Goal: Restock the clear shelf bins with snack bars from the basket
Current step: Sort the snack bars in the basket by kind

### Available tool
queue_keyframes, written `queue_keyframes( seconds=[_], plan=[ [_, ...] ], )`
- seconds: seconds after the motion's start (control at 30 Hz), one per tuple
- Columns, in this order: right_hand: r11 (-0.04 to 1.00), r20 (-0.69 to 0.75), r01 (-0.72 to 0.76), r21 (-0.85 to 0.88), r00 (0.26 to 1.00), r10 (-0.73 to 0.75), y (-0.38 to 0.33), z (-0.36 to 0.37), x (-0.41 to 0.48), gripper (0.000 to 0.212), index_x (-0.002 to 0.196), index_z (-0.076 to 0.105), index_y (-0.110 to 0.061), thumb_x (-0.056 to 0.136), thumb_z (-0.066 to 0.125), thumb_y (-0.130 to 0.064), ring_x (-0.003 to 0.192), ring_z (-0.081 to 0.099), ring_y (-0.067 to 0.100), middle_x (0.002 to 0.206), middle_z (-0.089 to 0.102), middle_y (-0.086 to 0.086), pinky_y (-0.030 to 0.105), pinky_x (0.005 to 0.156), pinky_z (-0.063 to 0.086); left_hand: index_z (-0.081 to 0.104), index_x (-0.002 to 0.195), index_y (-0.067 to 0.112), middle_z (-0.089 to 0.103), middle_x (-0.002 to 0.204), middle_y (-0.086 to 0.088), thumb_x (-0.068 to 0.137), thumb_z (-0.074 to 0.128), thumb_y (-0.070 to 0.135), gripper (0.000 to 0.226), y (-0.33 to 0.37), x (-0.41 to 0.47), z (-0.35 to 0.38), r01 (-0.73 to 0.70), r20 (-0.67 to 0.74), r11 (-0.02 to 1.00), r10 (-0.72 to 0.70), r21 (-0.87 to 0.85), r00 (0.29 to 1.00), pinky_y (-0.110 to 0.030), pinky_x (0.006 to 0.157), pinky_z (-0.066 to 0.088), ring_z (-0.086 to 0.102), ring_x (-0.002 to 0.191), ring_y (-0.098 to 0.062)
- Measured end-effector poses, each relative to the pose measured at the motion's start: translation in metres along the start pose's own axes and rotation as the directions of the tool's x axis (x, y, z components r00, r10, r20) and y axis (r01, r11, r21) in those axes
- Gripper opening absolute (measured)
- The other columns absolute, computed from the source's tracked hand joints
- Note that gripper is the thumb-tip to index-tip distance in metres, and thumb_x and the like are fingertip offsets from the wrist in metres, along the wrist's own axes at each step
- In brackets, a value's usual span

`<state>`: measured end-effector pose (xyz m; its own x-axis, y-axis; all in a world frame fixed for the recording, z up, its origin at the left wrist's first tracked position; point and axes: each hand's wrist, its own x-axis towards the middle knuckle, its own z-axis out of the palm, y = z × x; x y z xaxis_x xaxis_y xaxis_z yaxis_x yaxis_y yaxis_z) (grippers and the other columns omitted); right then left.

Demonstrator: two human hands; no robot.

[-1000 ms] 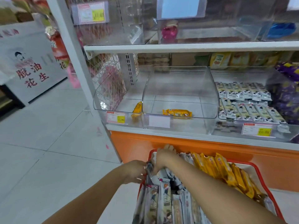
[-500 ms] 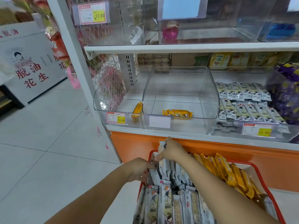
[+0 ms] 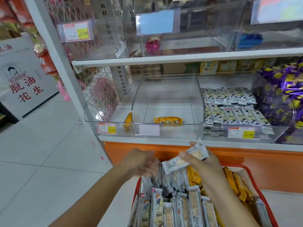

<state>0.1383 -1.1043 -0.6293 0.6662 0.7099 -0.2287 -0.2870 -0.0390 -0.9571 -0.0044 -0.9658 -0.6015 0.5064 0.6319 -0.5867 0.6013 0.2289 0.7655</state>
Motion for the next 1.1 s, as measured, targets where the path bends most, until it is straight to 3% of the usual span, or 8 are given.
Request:
queue_keyframes(
  seconds=[0.13,0.33,0.53,0.7,0.8,0.93,1.0,1.1],
  plan=[
    [0.872,-0.05,0.377,-0.312,0.91,-0.412,-0.02,-0.002,-0.023,0.062,0.115,0.056,-0.042,0.063,0.086,-0.028,0.104,0.049,-0.011,0.115,0.05,-0.021,0.009,0.076,0.042,0.055,0.119,-0.008,0.071,0.103,-0.02,0.079,0.047,0.063,0.081,0.027,-0.033,0.02,0.144,0.428,0.978,-0.066,-0.152,0.901,-0.025,0.07,0.058,0.071,0.089,-0.023],
    [0.58,0.12,0.67,-0.463,0.696,-0.708,-0.037,-0.015,-0.038,0.065,0.115,0.051,-0.049,0.06,0.084,-0.034,0.112,0.04,-0.015,0.12,0.036,-0.026,-0.001,0.085,0.035,0.054,0.126,0.0,0.063,0.119,-0.024,0.08,0.056,0.045,0.064,0.048,-0.045,0.05,0.194,0.499,0.845,0.097,-0.499,0.861,-0.032,0.079,0.058,0.071,0.089,-0.024],
    [0.528,0.211,0.702,-0.477,0.675,-0.707,-0.052,-0.041,-0.044,0.059,0.117,0.049,-0.042,0.067,0.079,-0.035,0.126,0.043,-0.003,0.133,0.041,-0.023,0.011,0.093,0.042,0.061,0.119,0.008,0.066,0.116,-0.019,0.084,0.056,0.033,0.044,0.065,-0.059,0.079,0.093,0.524,0.821,0.267,-0.563,0.809,-0.033,0.075,0.059,0.071,0.083,-0.023],
    [0.544,0.329,0.701,-0.46,0.704,-0.629,-0.065,-0.063,-0.047,0.049,0.121,0.05,-0.047,0.076,0.06,-0.063,0.128,0.039,-0.009,0.141,0.038,-0.025,0.016,0.093,0.04,0.061,0.118,0.005,0.07,0.103,-0.013,0.083,0.061,0.016,0.036,0.074,-0.049,0.096,-0.053,0.407,0.83,0.327,-0.555,0.853,-0.027,0.057,0.057,0.07,0.073,-0.022],
    [0.581,0.206,0.696,-0.422,0.698,-0.686,-0.066,-0.072,-0.043,0.026,0.11,0.062,-0.043,0.091,0.046,-0.049,0.119,0.05,-0.005,0.13,0.05,-0.023,0.013,0.084,0.046,0.058,0.122,0.0,0.068,0.11,-0.018,0.08,0.069,0.006,0.044,0.081,-0.039,0.096,-0.139,0.371,0.86,0.351,-0.491,0.86,-0.034,0.075,0.059,0.069,0.086,-0.025],
    [0.643,0.074,0.609,-0.464,0.75,-0.657,-0.059,-0.085,-0.031,0.032,0.125,0.051,-0.05,0.096,0.053,-0.038,0.112,0.055,0.001,0.127,0.051,-0.024,0.009,0.083,0.045,0.05,0.126,-0.011,0.064,0.117,-0.024,0.07,0.069,0.0,0.06,0.09,-0.026,0.1,-0.165,0.387,0.867,0.37,-0.47,0.845,-0.042,0.094,0.052,0.064,0.104,-0.033],
    [0.73,0.053,0.536,-0.424,0.819,-0.571,-0.059,-0.092,-0.029,0.048,0.129,0.041,-0.058,0.088,0.058,-0.039,0.114,0.054,-0.005,0.128,0.051,-0.028,0.009,0.086,0.045,0.053,0.122,-0.01,0.062,0.119,-0.026,0.073,0.063,-0.002,0.051,0.094,-0.021,0.102,-0.169,0.409,0.85,0.402,-0.499,0.819,-0.041,0.093,0.052,0.064,0.106,-0.033],
    [0.729,0.046,0.496,-0.472,0.84,-0.541,-0.06,-0.1,-0.025,0.047,0.122,0.046,-0.062,0.077,0.056,-0.049,0.117,0.048,-0.012,0.127,0.049,-0.038,0.016,0.093,0.042,0.051,0.128,-0.006,0.06,0.123,-0.025,0.076,0.06,-0.002,0.052,0.1,-0.013,0.104,-0.182,0.415,0.83,0.438,-0.527,0.798,-0.04,0.09,0.054,0.061,0.112,-0.035]
  ],
)
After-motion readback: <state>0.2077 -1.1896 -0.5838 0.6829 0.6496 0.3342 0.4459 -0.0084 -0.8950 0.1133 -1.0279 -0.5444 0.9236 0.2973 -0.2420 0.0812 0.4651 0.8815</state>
